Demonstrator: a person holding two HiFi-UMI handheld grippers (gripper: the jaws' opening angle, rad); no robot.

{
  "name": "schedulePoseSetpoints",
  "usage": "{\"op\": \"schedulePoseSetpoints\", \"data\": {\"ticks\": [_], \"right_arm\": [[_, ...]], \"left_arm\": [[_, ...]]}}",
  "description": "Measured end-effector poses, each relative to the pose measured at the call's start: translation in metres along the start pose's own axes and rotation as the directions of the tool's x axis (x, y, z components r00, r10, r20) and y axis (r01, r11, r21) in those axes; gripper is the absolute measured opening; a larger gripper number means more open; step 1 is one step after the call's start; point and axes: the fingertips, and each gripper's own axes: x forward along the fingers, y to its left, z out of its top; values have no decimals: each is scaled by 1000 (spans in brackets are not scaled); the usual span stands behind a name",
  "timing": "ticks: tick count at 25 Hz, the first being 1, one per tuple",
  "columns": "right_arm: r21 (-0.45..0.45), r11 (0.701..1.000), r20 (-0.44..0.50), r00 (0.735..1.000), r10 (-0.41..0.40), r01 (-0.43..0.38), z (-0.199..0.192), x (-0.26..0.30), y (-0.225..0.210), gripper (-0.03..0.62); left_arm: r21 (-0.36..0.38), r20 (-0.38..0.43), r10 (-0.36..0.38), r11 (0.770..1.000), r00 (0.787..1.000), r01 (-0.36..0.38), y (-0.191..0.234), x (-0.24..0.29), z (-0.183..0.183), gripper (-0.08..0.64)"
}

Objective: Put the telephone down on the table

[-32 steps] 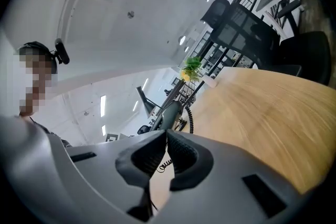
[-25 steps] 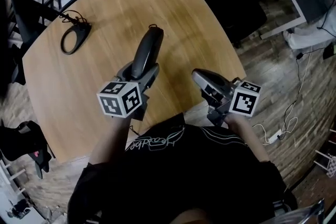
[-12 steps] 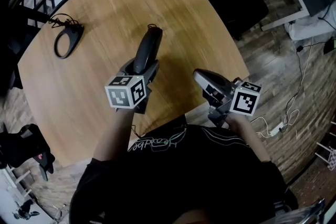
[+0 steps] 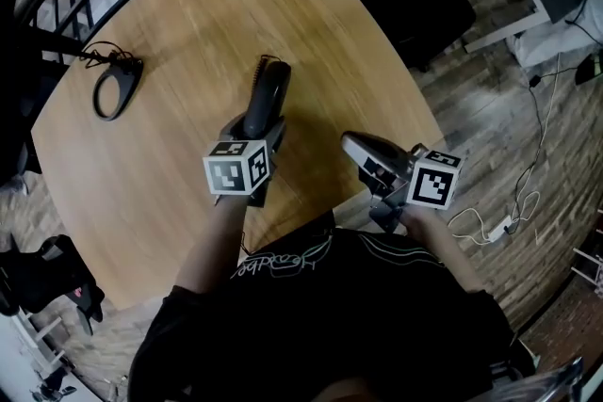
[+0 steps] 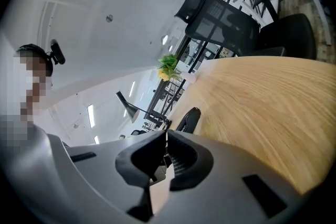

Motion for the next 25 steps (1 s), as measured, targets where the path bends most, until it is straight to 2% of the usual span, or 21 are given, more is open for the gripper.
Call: {"op": "schedulePoseSetpoints", "data": {"ticks": [5,14,17,22,25], "right_arm": [[2,1000,3,1000,-1,1,4,-8,-6,41],[33,999,8,1000,-2,1,-3,-16,-14,41],[45,999,9,1000,-4,4,-6,-24,-17,41],[43,999,6,1000,2,-3,-10,-25,-13,41],[36,999,3,1000,5,-5,-12,-27,-11,41]], "left_arm": [[53,-7,16,998,1000,-15,-10,10,-1,285],[155,-44,103,983,994,-95,-12,16,-6,285],[209,-58,146,969,988,-131,-13,19,-11,285],[309,-49,224,930,973,-199,-10,23,-18,285],[324,-37,242,921,970,-218,-9,24,-20,285]]}}
